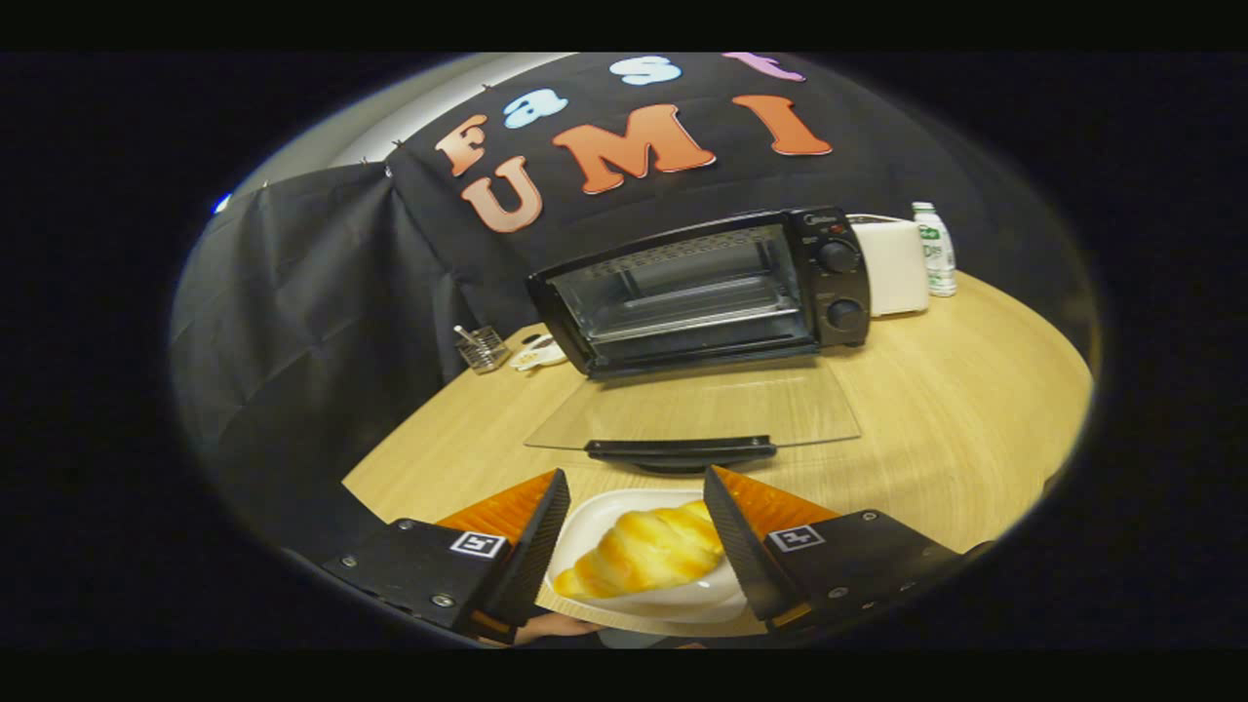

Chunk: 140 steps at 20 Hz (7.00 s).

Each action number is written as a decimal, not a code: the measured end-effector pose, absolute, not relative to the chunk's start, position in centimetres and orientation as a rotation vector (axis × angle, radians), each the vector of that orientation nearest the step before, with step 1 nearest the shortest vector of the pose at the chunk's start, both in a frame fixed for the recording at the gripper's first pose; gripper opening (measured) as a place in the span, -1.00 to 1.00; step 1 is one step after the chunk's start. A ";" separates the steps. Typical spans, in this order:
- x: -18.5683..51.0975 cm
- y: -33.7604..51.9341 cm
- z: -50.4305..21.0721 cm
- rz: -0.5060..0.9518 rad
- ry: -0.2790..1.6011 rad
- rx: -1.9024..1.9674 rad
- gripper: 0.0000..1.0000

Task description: Open the toaster oven, put the food inside, and close the toaster oven door.

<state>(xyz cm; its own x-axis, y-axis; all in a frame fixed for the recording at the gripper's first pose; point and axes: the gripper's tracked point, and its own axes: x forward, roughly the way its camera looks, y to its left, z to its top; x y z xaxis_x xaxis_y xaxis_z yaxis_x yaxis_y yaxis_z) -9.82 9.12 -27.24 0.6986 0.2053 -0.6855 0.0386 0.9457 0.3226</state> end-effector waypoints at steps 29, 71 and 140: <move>-13.0 12.0 -29.3 -0.113 0.912 0.421 0.67; 18.9 6.4 -30.0 -0.018 0.539 0.674 0.64; 10.1 6.0 -25.3 -0.139 0.653 0.182 0.96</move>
<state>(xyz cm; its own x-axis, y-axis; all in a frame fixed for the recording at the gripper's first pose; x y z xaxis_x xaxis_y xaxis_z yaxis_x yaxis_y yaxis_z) 10.09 6.05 -25.33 0.7857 -0.0705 -0.6146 0.1851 0.9748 0.1247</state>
